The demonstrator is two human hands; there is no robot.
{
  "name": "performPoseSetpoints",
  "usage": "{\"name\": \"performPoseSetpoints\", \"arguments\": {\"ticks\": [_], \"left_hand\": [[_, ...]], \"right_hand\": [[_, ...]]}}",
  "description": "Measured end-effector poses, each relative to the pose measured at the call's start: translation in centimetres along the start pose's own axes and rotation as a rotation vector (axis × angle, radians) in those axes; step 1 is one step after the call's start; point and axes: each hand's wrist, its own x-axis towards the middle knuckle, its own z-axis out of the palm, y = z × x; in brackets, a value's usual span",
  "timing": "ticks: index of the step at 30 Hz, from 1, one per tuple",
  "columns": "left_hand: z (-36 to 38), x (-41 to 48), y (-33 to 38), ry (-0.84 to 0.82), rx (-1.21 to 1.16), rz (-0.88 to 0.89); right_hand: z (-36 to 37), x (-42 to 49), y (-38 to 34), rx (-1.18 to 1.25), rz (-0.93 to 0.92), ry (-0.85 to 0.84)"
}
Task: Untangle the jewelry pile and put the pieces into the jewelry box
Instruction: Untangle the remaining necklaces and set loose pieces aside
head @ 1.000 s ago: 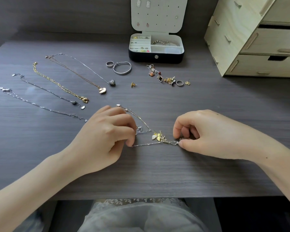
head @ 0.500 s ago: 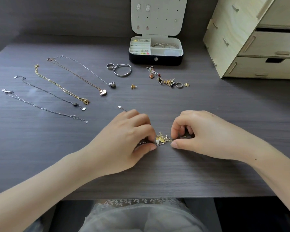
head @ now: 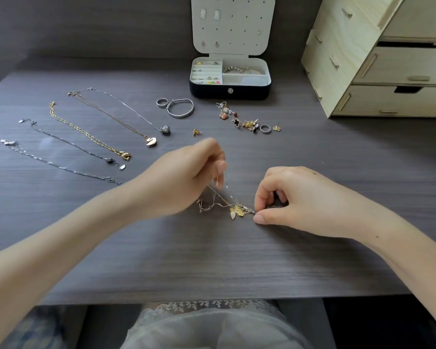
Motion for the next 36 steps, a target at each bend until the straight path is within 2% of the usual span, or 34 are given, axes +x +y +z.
{"name": "performPoseSetpoints", "arguments": {"ticks": [7, 14, 18, 21, 25, 29, 36], "left_hand": [[-0.8, 4.6, 0.1, -0.074, 0.158, -0.024], [-0.4, 7.7, -0.4, 0.002, 0.226, 0.14], [0.6, 7.1, -1.3, 0.138, 0.383, 0.335], [1.0, 4.6, -0.7, 0.251, 0.377, 0.384], [2.0, 0.3, 0.1, 0.167, 0.327, 0.49], [2.8, -1.1, 0.1, 0.071, 0.324, 0.487], [2.9, -2.1, -0.5, 0.098, 0.379, 0.507]], "right_hand": [[-0.1, 0.0, 0.0, 0.001, -0.002, -0.009], [-0.2, 0.0, -0.1, 0.016, -0.012, -0.01], [-0.2, -0.1, 0.1, 0.012, -0.006, 0.019], [-0.3, -0.5, 0.4, 0.005, 0.012, 0.031], [-0.7, -1.1, 0.7, 0.017, 0.044, 0.012], [-0.9, -1.2, 0.8, 0.055, 0.065, 0.013], [-0.7, -1.7, 0.9, 0.037, 0.085, 0.006]]}}
